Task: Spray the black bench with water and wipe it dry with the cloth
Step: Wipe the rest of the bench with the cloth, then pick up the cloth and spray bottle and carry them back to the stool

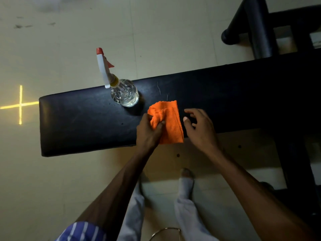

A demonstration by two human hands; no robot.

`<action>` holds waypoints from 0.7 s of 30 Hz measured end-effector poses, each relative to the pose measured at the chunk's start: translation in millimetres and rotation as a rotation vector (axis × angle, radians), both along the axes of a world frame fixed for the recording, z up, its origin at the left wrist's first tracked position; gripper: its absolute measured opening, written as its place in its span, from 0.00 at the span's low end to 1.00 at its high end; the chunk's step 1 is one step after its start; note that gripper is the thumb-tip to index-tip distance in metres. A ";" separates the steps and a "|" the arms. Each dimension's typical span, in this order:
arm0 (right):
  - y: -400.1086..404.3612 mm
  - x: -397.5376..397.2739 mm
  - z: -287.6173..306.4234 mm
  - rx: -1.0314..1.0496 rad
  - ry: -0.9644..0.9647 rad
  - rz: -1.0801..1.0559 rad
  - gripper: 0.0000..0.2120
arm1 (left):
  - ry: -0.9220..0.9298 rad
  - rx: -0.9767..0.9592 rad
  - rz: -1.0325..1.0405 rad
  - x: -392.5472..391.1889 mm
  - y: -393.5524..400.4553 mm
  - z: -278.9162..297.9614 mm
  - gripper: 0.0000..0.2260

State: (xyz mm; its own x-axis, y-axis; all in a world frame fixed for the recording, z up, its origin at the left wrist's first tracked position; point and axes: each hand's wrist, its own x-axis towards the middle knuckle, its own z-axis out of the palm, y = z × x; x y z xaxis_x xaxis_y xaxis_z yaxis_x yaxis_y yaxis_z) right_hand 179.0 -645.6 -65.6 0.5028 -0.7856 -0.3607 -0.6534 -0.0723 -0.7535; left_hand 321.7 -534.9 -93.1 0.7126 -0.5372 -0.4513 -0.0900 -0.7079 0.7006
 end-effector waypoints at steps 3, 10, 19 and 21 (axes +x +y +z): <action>2.0 20.5 7.2 0.042 -0.027 -0.036 0.14 | 0.187 -0.071 0.057 22.6 18.0 11.5 0.12; 25.4 110.3 23.9 0.070 -0.131 -0.009 0.24 | 0.345 -0.063 0.114 108.0 74.3 19.3 0.13; 64.9 214.8 48.3 -0.031 -0.253 -0.118 0.29 | 0.373 -0.064 -0.117 196.8 117.2 25.6 0.15; 70.0 223.6 50.9 -0.087 -0.259 -0.166 0.19 | 0.352 -0.069 -0.184 206.0 120.9 26.8 0.15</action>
State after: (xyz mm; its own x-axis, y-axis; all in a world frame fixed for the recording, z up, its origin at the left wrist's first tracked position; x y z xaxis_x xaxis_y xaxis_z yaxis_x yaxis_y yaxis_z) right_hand 402.6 -575.7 -14.6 0.4318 -0.8868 -0.1649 -0.4489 -0.0526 -0.8921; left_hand 527.6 -414.1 -66.3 0.4100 -0.6791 -0.6088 0.0430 -0.6524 0.7567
